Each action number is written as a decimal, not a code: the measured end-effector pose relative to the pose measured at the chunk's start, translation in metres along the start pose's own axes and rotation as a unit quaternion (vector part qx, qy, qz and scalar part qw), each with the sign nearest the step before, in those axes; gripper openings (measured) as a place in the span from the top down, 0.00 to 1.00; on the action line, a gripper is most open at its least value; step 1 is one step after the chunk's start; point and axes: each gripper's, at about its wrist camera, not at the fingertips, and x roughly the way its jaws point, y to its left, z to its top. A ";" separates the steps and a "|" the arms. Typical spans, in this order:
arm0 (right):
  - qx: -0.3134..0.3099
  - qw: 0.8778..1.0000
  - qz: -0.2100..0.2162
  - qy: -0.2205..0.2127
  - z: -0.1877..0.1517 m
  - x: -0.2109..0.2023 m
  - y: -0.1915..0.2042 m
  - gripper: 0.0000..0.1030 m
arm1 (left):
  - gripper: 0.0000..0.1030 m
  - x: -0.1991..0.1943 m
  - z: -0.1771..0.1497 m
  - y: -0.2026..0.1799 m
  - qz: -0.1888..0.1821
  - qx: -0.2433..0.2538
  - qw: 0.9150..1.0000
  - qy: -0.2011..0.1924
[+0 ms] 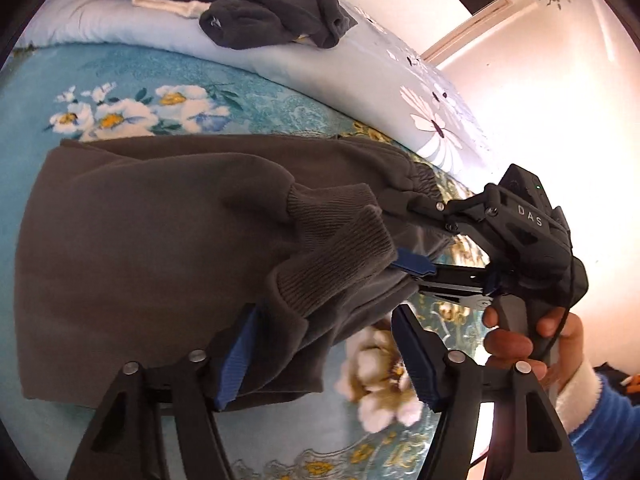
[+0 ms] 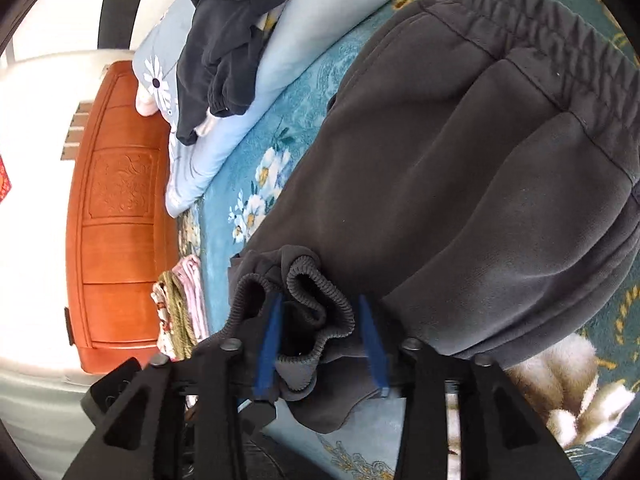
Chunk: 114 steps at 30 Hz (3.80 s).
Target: Fold clothes
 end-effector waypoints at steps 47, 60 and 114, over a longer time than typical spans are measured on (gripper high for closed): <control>-0.150 0.976 0.093 0.124 -0.001 0.115 0.214 0.77 | 0.24 -0.181 -0.061 0.182 -0.010 -0.313 0.914 -0.259; -0.234 0.944 0.074 0.219 -0.038 0.194 0.317 0.77 | 0.24 -0.126 -0.048 0.132 -0.183 -0.272 0.930 -0.168; -0.152 0.980 -0.125 0.025 0.044 0.020 0.068 0.52 | 0.23 -0.064 -0.027 0.158 0.023 -0.278 0.956 -0.089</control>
